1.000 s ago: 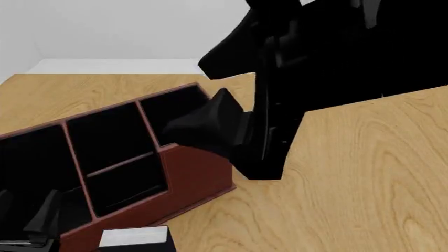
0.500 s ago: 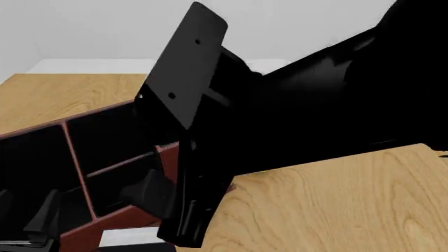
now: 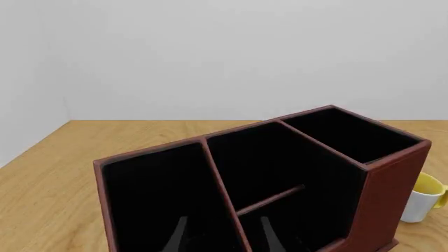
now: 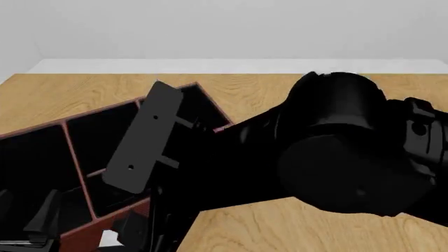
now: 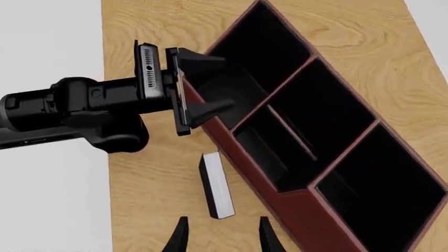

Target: Pick up the book and place it in the front compartment of the caddy.

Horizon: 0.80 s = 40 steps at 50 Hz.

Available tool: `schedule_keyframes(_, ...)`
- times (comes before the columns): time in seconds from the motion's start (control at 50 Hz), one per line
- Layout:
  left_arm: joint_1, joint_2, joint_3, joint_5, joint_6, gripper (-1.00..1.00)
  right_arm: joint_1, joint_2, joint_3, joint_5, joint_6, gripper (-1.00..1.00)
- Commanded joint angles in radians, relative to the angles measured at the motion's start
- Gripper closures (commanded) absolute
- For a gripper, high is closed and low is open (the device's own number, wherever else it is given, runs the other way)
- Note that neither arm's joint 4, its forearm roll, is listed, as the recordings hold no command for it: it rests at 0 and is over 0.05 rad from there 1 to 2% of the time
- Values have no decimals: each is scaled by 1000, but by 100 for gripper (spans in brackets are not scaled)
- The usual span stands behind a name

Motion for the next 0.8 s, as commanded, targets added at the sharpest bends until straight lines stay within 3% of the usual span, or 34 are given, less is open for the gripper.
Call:
schedule_keyframes(0.02,0,0,0,0,0,-100,12,29,68,-68,15,-100)
schedule_keyframes(0.36,0,0,0,0,0,-100,-5,76,156,-159,21,-100)
schedule_keyframes(0.8,0,0,0,0,0,-100,-18,142,187,-209,12,-100)
